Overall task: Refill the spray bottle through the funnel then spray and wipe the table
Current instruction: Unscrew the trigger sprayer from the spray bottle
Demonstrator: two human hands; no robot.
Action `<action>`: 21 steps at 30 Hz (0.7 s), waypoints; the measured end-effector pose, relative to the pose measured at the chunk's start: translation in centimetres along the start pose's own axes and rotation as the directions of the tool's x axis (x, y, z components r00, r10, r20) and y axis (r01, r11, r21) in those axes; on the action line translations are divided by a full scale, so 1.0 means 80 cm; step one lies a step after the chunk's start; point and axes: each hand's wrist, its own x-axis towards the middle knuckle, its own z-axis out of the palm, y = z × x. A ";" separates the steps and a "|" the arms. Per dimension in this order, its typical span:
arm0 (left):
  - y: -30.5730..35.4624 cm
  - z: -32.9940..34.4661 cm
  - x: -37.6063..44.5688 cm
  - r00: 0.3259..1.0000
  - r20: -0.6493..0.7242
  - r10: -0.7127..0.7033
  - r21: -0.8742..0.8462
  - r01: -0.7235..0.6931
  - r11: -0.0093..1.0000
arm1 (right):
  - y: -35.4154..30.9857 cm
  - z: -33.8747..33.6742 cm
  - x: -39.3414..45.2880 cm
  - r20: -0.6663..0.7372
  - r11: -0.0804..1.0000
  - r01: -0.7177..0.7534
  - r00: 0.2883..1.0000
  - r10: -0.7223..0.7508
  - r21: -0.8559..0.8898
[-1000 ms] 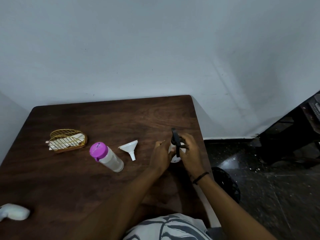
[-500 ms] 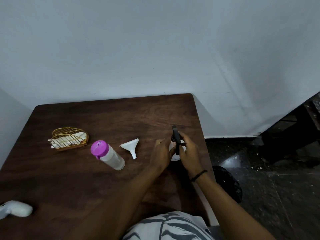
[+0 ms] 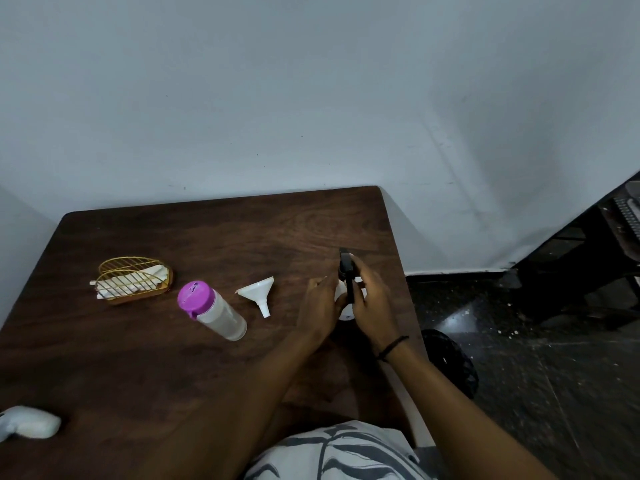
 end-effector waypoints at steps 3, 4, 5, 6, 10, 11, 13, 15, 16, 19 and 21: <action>-0.003 0.001 0.001 1.000 -0.008 0.008 0.013 -0.008 1.000 | -0.007 -0.006 0.006 0.006 0.998 -0.019 1.000 0.018 0.059; -0.002 0.001 0.000 1.000 -0.015 0.004 0.005 -0.004 1.000 | -0.011 -0.010 0.008 -0.006 0.995 -0.021 1.000 0.022 0.095; -0.002 0.001 0.000 1.000 -0.020 -0.006 -0.012 0.006 1.000 | -0.017 -0.015 0.009 -0.020 0.989 -0.031 0.999 0.034 0.142; 0.000 0.000 0.000 1.000 -0.023 -0.016 -0.027 0.015 1.000 | -0.025 -0.019 0.011 -0.035 0.979 -0.041 0.998 0.049 0.199; 0.004 0.000 0.001 0.999 -0.008 -0.033 -0.021 0.033 0.999 | -0.058 -0.033 0.020 -0.144 0.946 0.004 0.989 0.045 0.323; 0.003 0.000 0.001 0.999 -0.001 -0.048 -0.034 0.048 0.998 | -0.064 -0.035 0.023 -0.182 0.940 0.022 0.982 0.043 0.341; -0.001 0.003 0.002 0.998 0.018 -0.066 -0.058 0.067 0.996 | -0.076 -0.042 0.031 -0.257 0.932 0.058 0.966 0.039 0.358; -0.003 0.006 0.003 0.997 0.022 -0.077 -0.062 0.078 0.995 | -0.087 -0.053 0.036 -0.326 0.929 0.100 0.945 0.023 0.355; -0.002 0.005 0.003 0.997 0.019 -0.081 -0.053 0.082 0.995 | -0.094 -0.059 0.038 -0.365 0.926 0.126 0.931 0.014 0.357; -0.002 0.004 0.005 0.996 0.003 -0.086 -0.024 0.086 0.996 | -0.110 -0.078 0.044 -0.468 0.897 0.183 0.883 0.030 0.402; 0.000 0.003 0.004 0.997 -0.002 -0.072 -0.008 0.072 0.997 | -0.114 -0.090 0.048 -0.508 0.895 0.186 0.860 0.051 0.406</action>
